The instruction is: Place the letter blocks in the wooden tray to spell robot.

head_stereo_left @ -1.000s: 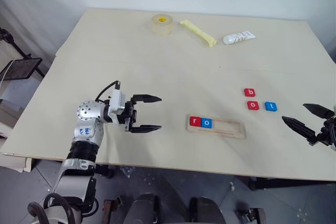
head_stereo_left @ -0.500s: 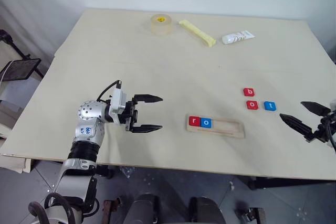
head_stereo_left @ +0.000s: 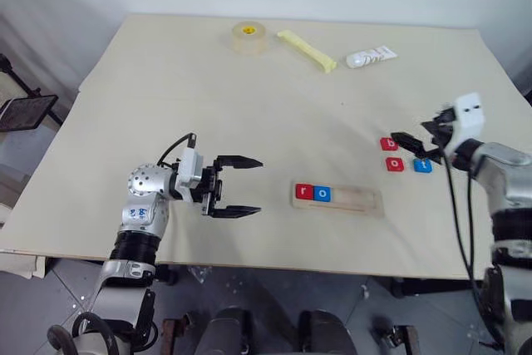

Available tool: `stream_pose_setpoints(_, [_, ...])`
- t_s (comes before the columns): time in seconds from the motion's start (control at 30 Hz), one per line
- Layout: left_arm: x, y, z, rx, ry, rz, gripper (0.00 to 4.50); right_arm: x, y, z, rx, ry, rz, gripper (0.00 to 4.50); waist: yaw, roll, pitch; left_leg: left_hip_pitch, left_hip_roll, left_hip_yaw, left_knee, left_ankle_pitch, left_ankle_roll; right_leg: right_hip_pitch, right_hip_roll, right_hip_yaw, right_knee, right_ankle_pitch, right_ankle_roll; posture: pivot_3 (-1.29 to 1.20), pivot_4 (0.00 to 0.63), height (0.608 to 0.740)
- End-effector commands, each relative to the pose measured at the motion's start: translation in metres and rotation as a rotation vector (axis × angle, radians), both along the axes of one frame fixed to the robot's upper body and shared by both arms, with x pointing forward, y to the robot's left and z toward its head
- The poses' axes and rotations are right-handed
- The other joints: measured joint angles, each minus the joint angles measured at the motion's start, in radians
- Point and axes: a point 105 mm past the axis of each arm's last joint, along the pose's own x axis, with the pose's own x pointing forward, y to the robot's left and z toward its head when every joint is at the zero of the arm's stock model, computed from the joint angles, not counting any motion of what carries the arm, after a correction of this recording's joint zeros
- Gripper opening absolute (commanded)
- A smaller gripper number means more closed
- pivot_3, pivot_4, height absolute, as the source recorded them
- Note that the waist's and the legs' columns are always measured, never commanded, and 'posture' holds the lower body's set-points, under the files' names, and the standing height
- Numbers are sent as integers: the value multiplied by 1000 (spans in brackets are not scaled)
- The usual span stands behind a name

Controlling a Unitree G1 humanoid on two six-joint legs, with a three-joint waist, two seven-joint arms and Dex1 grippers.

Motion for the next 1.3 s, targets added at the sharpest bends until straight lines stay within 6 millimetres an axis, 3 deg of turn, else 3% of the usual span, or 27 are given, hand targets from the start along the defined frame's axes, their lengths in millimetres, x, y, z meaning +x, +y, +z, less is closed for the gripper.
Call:
stream_pose_setpoints(0.03, [-4,3,7,-20,-35,9,4488,11,-4,-3,-15,-1,-63,4500,1,0,0,-1,0,0,0,0,0,0,0,0,0,0,0,0,150,740])
stream_pose_setpoints(0.4, [-9,3,5,-31,-38,37,4488,26,4,-25,-9,28,-134,4500,-6,0,0,-1,0,0,0,0,0,-1,0,0,0,0,0,0,150,740])
stream_pose_setpoints(0.5, [-10,3,5,-36,-40,44,4500,25,4,-36,-31,58,-169,3887,-9,0,0,0,0,0,-1,0,0,-1,0,0,0,0,0,0,150,740])
stream_pose_setpoints(0.73, [-8,7,3,-28,-31,44,4500,25,8,-29,-24,-4,-178,1592,-7,0,0,0,0,0,0,0,0,0,0,0,0,0,0,0,150,740])
stream_pose_setpoints(0.9, [-7,9,2,-18,-26,40,4500,21,9,-16,-16,-59,-184,1453,-5,1,0,0,0,0,0,0,0,0,0,0,0,0,0,0,150,740])
stream_pose_setpoints(1.0, [-1,11,3,-13,-21,44,4500,0,1,14,-21,-179,-232,1453,2,1,1,-1,0,-1,-1,0,0,-1,0,0,1,0,0,0,150,740])
stream_pose_setpoints(1.1, [0,12,3,-11,-19,42,4500,-26,5,25,-19,-211,-244,1453,1,1,1,-2,0,-2,-1,0,0,-2,0,0,1,0,0,0,150,740])
stream_pose_setpoints(1.2, [0,14,1,-8,-9,33,4500,-56,17,22,-7,-197,-239,1453,2,1,1,-2,0,-1,-1,0,-1,-2,0,0,1,0,0,0,150,740])
stream_pose_setpoints(1.3, [-2,15,1,-29,2,24,4500,-89,34,3,-10,-145,-232,1453,3,1,1,-1,0,-2,-2,-1,-1,-2,1,0,1,0,0,0,150,740])
